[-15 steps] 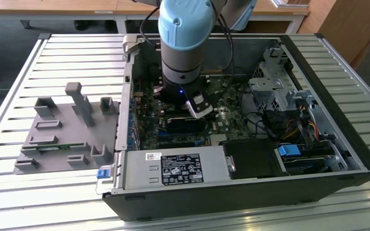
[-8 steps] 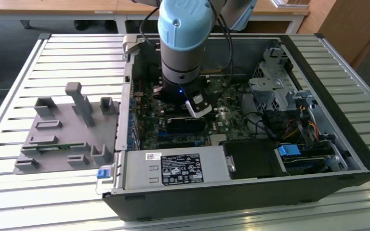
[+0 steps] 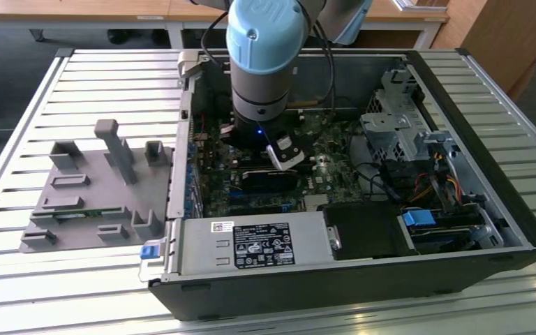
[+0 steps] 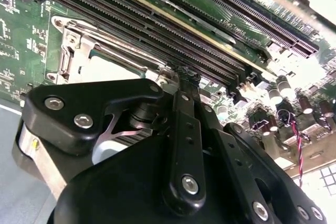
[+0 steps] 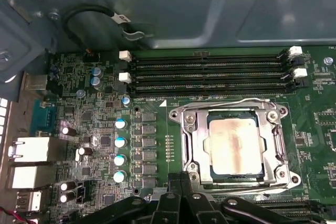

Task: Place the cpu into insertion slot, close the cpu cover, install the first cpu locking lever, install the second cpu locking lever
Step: 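Install the second cpu locking lever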

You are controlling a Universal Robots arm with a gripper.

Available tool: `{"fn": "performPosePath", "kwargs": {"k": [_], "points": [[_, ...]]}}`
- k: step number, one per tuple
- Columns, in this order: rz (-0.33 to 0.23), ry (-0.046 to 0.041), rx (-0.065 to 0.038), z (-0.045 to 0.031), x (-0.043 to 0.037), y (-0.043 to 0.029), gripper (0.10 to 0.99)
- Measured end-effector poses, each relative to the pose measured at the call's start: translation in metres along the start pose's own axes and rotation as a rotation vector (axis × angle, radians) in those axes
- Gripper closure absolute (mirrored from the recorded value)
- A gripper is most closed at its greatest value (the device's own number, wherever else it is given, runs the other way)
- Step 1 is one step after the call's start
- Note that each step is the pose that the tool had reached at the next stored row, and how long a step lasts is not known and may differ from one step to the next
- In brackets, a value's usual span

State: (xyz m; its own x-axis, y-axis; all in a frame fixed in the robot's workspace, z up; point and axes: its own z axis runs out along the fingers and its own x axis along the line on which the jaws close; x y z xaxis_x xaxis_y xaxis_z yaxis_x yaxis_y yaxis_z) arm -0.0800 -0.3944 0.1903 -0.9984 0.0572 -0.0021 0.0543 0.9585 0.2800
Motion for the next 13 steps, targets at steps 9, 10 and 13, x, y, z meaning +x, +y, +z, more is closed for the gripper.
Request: {"fn": "performPosePath", "kwargs": {"k": [9,10,13], "points": [[0.000,-0.0003,0.002,-0.0063,0.0003,0.0019,0.980],[0.000,-0.0003,0.002,-0.0075,0.0004,0.0023,0.980],[0.000,-0.0002,0.002,-0.0134,0.0004,0.0040,0.980]]}}
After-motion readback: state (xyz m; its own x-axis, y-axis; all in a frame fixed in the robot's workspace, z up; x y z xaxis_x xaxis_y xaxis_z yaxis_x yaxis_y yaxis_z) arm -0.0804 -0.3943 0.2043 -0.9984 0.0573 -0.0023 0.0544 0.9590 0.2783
